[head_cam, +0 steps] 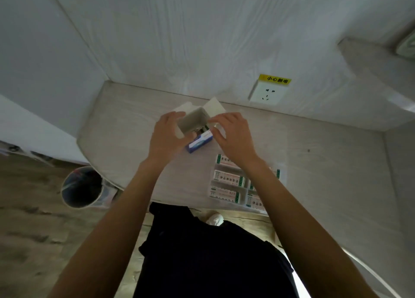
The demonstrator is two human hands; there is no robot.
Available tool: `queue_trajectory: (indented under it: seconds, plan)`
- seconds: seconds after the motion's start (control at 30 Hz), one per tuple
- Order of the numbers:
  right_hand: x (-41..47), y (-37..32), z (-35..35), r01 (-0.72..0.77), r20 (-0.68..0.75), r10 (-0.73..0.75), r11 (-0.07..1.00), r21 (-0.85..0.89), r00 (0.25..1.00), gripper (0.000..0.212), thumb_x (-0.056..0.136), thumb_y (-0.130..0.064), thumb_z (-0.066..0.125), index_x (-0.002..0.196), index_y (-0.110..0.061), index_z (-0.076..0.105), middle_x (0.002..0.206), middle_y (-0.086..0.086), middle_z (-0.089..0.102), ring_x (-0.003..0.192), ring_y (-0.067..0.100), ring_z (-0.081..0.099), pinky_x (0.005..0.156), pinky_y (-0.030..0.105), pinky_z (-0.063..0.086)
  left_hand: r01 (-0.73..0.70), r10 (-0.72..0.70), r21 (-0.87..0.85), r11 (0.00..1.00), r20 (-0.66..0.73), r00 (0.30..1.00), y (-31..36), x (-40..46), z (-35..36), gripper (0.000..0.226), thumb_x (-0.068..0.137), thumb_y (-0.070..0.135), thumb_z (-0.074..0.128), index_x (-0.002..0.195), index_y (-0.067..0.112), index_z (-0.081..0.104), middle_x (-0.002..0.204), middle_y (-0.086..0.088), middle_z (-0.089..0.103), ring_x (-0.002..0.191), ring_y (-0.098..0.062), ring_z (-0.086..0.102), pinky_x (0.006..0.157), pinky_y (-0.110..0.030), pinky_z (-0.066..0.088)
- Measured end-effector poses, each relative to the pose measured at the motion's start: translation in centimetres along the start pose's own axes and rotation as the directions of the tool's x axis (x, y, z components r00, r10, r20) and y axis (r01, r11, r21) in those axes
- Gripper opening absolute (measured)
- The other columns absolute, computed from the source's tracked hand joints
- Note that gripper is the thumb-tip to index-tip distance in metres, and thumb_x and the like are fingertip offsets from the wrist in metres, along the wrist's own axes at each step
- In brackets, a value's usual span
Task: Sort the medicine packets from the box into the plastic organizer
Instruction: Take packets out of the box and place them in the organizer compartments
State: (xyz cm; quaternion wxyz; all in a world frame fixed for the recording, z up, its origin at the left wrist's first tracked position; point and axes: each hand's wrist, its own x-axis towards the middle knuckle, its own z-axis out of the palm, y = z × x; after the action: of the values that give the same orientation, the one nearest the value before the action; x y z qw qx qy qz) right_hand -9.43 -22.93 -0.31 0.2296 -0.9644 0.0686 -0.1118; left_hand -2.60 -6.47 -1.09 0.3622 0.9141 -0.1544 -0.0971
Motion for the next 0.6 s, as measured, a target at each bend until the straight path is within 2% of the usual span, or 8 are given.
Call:
queue_trajectory:
  seconds: [0.1,0.27,0.37,0.5,0.6]
  plan:
    - [0.3,-0.3,0.7,0.088,0.011,-0.087,0.994,-0.058,0.996,0.014,0.085,-0.014,0.061,0.096,-0.009,0.069,0.107,0.011,0.064,0.099,0.032,0.056,0.082,0.041,0.045,0.023,-0.020,-0.037,0.999,0.057,0.998,-0.4,-0.5,0.3,0.068,0.075,0.034,0.075,0.134,0.023,0.044,0.133,-0.004,0.049,0.120,-0.021,0.047,0.096,-0.031,0.037]
    - [-1.4,0.3,1.1,0.083,-0.027,-0.083,0.997,0.008,0.996,0.013,0.083,-0.010,0.064,0.096,-0.007,0.067,0.105,0.012,0.059,0.087,0.027,0.059,0.075,0.036,0.050,-0.180,0.176,0.052,0.982,0.067,0.982,-1.4,-2.2,0.3,0.070,0.075,0.048,0.070,0.135,0.028,0.041,0.138,0.002,0.045,0.124,-0.021,0.040,0.099,-0.035,0.036]
    - [-2.5,0.7,0.9,0.091,-0.024,-0.091,0.995,0.031,0.996,0.020,0.079,-0.010,0.068,0.100,-0.008,0.067,0.104,0.013,0.058,0.087,0.026,0.059,0.075,0.034,0.051,-0.226,0.219,0.063,0.972,0.099,0.971,-1.2,-2.7,0.5,0.074,0.072,0.045,0.074,0.137,0.030,0.040,0.144,0.002,0.036,0.131,-0.021,0.032,0.103,-0.034,0.029]
    - [-3.6,0.4,0.9,0.160,-0.076,-0.172,0.977,-0.139,0.982,0.029,0.068,-0.004,0.076,0.095,-0.007,0.067,0.096,0.013,0.060,0.084,0.030,0.057,0.071,0.038,0.051,-0.292,0.283,0.054,0.955,0.141,0.949,-0.8,-3.5,1.2,0.073,0.073,0.038,0.076,0.137,0.031,0.039,0.145,0.000,0.037,0.130,-0.020,0.038,0.105,-0.039,0.032]
    - [-3.9,-0.5,1.3,0.280,-0.020,-0.291,0.935,-0.219,0.956,0.027,0.064,0.000,0.075,0.089,-0.007,0.067,0.090,0.010,0.064,0.075,0.026,0.059,0.063,0.032,0.050,-0.338,0.331,0.061,0.939,0.096,0.939,-0.7,-3.9,1.4,0.071,0.073,0.035,0.076,0.135,0.028,0.042,0.139,0.001,0.044,0.124,-0.018,0.046,0.101,-0.037,0.039]
